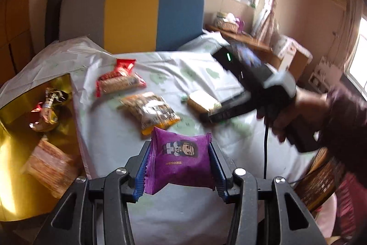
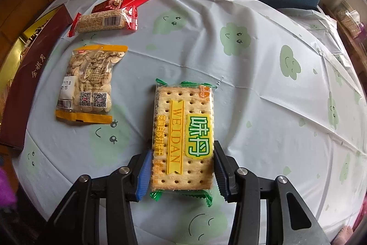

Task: Organize snacks
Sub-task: 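Carry the purple candy packet into the gold box and release it with the left gripper, then carry the WEIDAN cracker pack into the gold box and release it with the right gripper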

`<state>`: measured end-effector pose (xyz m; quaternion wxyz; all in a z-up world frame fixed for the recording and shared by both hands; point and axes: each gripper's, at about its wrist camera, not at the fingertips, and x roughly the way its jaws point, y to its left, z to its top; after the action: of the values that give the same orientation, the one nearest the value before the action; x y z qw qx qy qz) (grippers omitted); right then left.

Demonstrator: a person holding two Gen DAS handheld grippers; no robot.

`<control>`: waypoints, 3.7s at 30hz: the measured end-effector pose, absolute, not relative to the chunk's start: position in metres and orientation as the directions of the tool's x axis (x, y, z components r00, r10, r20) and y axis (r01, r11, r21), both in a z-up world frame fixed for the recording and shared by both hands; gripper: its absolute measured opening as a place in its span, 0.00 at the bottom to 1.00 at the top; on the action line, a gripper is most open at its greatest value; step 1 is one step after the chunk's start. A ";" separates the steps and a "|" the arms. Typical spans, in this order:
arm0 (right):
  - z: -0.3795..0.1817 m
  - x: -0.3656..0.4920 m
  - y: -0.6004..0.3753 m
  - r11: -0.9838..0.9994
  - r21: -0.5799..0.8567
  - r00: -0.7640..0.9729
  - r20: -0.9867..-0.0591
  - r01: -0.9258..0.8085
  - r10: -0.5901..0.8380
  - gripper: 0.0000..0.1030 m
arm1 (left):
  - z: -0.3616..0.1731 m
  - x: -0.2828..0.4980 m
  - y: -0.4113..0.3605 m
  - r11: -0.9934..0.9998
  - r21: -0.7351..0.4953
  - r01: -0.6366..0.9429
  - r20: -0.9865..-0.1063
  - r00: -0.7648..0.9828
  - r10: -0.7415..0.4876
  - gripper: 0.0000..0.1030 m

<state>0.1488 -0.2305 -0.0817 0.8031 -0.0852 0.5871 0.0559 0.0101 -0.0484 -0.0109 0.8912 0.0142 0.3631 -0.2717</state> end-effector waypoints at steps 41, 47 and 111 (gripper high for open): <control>-0.081 0.144 -0.223 0.977 -0.097 0.314 -0.949 -0.191 -0.032 0.46 | -0.072 0.229 0.197 0.914 -0.288 -0.285 -0.866 0.484 -0.122 0.50; -0.081 0.144 -0.224 0.978 -0.095 0.315 -0.949 -0.188 -0.031 0.47 | -0.076 0.229 0.202 0.905 -0.297 -0.305 -0.869 0.480 -0.124 0.53; -0.067 0.133 -0.212 0.974 -0.108 0.330 -0.943 -0.200 -0.037 0.46 | -0.089 -0.014 -0.034 0.814 -0.089 0.575 -0.709 0.537 -0.457 0.33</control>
<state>0.1325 -0.2121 -0.0669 0.8089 -0.1027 0.5766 0.0506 -0.0136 -0.0341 -0.0891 0.8731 0.0773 0.3801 -0.2954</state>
